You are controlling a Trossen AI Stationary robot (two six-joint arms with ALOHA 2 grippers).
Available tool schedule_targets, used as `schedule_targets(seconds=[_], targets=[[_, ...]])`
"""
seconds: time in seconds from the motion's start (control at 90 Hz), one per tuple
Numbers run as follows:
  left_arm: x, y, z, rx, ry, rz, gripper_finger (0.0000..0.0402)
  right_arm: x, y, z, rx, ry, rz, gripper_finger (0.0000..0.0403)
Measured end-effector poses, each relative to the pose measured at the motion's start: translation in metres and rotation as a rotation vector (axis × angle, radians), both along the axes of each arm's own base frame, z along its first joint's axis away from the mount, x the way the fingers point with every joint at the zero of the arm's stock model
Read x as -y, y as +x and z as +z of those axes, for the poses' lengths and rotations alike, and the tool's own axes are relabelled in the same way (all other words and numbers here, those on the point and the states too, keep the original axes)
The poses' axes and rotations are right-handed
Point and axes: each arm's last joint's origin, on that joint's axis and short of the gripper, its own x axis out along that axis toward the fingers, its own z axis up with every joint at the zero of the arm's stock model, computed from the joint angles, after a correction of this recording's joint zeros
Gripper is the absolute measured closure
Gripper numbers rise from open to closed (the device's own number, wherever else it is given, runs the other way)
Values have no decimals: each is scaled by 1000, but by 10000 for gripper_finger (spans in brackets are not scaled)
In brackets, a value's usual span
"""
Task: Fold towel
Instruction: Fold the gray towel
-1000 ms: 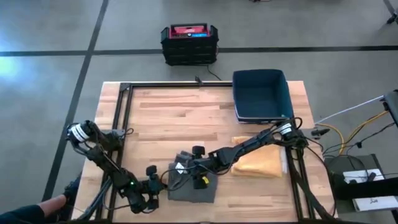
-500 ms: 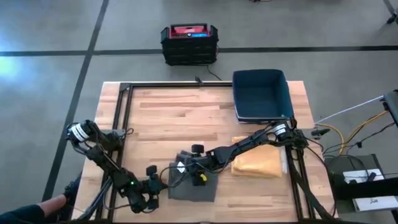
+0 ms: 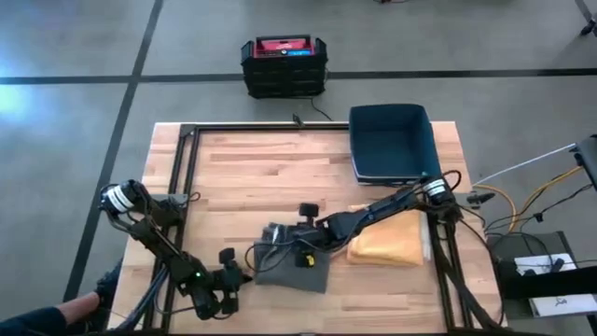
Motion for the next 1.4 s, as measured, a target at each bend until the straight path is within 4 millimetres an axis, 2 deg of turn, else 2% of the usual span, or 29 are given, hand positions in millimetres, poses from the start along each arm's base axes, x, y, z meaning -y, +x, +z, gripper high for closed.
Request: schedule_targets(seconds=[0.133,0.233,0.333,0.511,0.622,0.744,0.967,1.178,1.267,1.4], targets=[[0,0,0,1,2,1,402,-7,6,-2,42,90,60,397],[0,0,0,3,2,1,402,-13,9,-10,41,96,118,378],[0,0,0,3,0,1,402,-14,9,-14,27,82,174,334],[0,0,0,4,5,-4,402,-15,21,5,112,43,251,234],[0,0,0,5,9,-9,402,-10,29,-8,133,44,274,192],[0,0,0,6,9,-10,402,-10,37,-25,165,75,296,174],[0,1,0,8,8,-10,402,0,41,-50,131,51,264,194],[0,1,0,10,6,-10,402,3,43,-60,117,83,274,222],[1,1,0,11,5,-10,402,2,43,-60,117,87,278,262],[1,1,1,11,5,-10,402,1,42,-53,119,90,268,367]])
